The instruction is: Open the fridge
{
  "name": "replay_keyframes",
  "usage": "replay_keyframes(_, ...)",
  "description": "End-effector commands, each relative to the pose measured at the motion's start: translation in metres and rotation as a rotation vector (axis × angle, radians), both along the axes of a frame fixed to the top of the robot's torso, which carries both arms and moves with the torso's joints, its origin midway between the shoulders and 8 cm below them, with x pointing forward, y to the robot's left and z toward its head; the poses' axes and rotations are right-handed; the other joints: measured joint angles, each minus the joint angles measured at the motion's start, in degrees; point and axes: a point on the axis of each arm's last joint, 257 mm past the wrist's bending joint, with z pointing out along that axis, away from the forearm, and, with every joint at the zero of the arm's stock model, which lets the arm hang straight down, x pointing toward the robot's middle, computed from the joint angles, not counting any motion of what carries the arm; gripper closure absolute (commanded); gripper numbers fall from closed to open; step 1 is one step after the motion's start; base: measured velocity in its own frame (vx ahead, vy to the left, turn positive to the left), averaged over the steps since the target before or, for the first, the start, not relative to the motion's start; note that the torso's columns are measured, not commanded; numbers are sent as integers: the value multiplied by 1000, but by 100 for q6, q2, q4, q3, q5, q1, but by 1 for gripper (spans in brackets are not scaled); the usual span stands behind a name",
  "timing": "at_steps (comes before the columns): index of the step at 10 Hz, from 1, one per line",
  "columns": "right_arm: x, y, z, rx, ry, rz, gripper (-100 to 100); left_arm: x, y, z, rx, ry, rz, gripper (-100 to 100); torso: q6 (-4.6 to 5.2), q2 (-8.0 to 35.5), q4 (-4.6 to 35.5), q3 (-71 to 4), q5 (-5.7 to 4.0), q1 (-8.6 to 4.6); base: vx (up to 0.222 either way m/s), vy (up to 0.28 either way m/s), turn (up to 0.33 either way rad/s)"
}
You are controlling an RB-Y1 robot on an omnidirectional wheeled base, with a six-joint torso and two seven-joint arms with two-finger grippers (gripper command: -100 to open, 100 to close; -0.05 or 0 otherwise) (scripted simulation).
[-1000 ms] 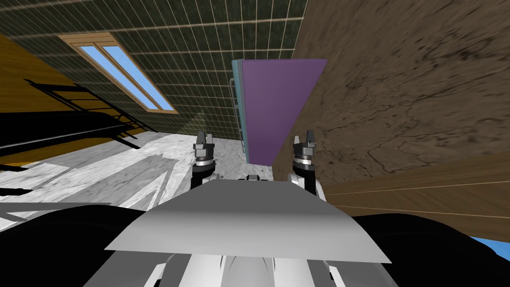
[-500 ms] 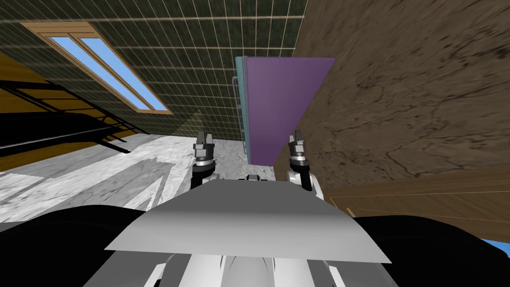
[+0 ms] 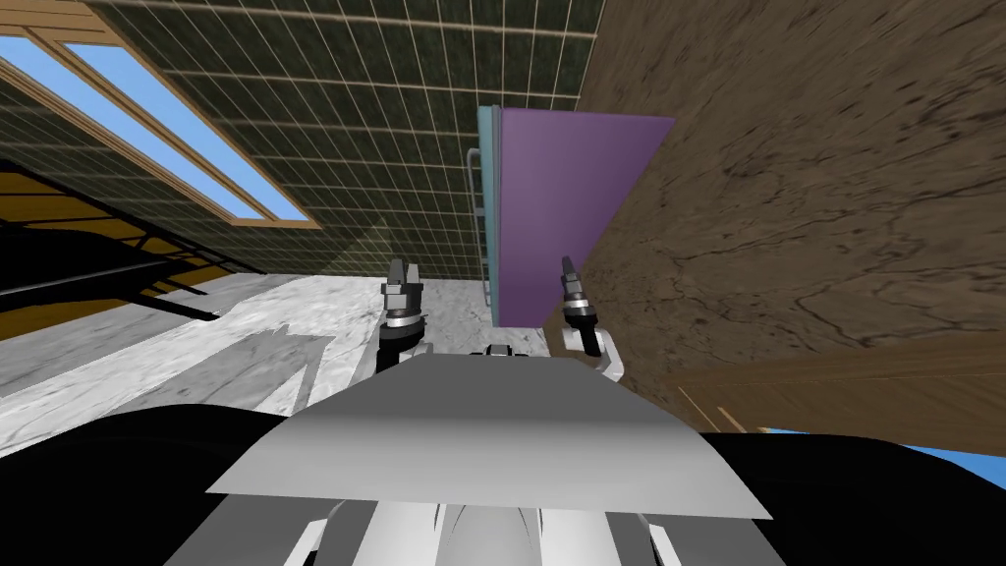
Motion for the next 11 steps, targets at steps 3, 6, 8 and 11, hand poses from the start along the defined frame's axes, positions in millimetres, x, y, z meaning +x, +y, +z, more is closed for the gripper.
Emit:
replay_keyframes(3,39,12,-16,-197,25,-85,-100,0,0,0,0,0,0,0,1,5,2,3,-7,-19,38,187,-98)
replay_keyframes(6,63,18,-23,-314,34,-136,-100,0,0,0,0,0,0,0,-1,-4,-1,-2,6,19,54,259,-136)
replay_keyframes(8,85,23,-30,-431,44,-188,-100,0,0,0,0,0,0,0,2,9,2,6,-12,-39,32,190,-152)
replay_keyframes(11,110,26,-36,-558,51,-246,-100,0,0,0,0,0,0,0,1,7,2,5,-4,-12,16,193,-103)
